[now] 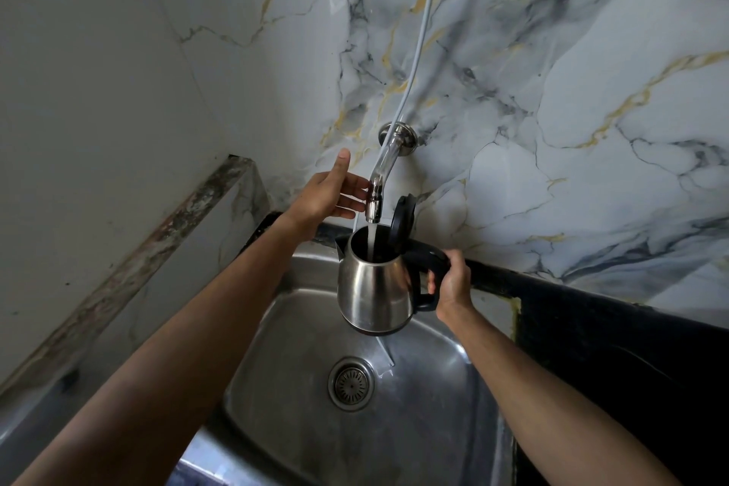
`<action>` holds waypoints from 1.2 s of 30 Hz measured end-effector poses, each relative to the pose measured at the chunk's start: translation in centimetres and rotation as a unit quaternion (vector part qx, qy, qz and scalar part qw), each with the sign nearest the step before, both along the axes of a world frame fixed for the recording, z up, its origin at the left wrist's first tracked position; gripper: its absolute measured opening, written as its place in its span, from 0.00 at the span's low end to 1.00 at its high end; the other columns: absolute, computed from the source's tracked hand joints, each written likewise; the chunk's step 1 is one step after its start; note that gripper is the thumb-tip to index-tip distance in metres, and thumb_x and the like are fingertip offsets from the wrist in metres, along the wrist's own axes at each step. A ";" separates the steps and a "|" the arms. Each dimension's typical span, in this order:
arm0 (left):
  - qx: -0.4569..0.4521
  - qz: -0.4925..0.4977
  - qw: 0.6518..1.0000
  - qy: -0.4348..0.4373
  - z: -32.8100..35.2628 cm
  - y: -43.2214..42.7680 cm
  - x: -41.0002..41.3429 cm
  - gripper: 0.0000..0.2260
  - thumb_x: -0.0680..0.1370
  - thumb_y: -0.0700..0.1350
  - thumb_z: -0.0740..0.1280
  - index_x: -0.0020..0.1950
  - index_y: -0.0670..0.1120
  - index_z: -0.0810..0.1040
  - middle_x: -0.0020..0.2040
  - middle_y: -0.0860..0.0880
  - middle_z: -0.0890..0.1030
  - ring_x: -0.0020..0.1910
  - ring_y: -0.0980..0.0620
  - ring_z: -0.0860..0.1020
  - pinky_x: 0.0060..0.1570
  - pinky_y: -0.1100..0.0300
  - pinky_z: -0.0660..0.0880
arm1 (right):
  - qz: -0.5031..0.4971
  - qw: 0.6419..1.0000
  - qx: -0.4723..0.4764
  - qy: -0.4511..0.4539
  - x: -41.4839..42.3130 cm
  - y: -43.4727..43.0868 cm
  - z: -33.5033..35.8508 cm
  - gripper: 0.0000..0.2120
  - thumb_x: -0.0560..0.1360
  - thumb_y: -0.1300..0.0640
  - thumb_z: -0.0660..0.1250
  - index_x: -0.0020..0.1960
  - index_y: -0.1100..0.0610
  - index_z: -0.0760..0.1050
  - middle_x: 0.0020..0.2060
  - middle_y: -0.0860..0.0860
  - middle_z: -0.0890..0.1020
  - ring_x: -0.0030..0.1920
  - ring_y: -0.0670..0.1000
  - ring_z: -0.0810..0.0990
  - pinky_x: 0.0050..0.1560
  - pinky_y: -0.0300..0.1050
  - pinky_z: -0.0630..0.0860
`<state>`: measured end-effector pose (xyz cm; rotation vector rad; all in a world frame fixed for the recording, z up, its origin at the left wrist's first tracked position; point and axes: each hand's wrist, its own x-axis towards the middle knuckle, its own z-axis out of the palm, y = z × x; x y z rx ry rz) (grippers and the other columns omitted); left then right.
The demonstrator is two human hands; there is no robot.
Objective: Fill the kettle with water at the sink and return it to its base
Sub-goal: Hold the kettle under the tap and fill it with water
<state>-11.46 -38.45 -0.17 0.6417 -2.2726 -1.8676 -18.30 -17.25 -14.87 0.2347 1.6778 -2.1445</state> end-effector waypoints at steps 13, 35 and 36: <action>0.000 -0.009 1.000 -0.005 -0.2 -0.1 0.0 0.37 0.77 0.71 0.47 0.53 0.45 0.84 0.49 0.45 0.87 0.49 0.44 0.85 0.54 0.48 0.80 | 0.010 1.000 -0.012 0.005 -0.1 -0.1 -0.4 0.14 0.70 0.50 0.61 0.31 0.58 0.73 0.18 0.50 0.70 0.19 0.48 0.64 0.23 0.41 0.59; -0.110 -0.118 0.987 0.013 -1.6 -0.1 -0.6 0.13 0.79 0.35 0.67 0.61 0.35 0.69 0.50 0.42 0.78 0.47 0.46 0.73 0.45 0.57 0.71 | 0.005 1.000 -0.003 0.012 0.1 -0.5 0.1 0.15 0.73 0.53 0.59 0.31 0.58 0.73 0.19 0.51 0.69 0.19 0.48 0.64 0.22 0.40 0.59; -0.107 -0.120 0.987 0.019 -1.7 -0.1 -0.7 0.13 0.79 0.35 0.67 0.61 0.34 0.69 0.51 0.41 0.77 0.47 0.46 0.73 0.47 0.56 0.72 | 0.004 1.000 -0.004 0.009 0.1 -0.5 0.1 0.15 0.74 0.53 0.59 0.31 0.58 0.73 0.19 0.51 0.69 0.19 0.49 0.64 0.22 0.41 0.59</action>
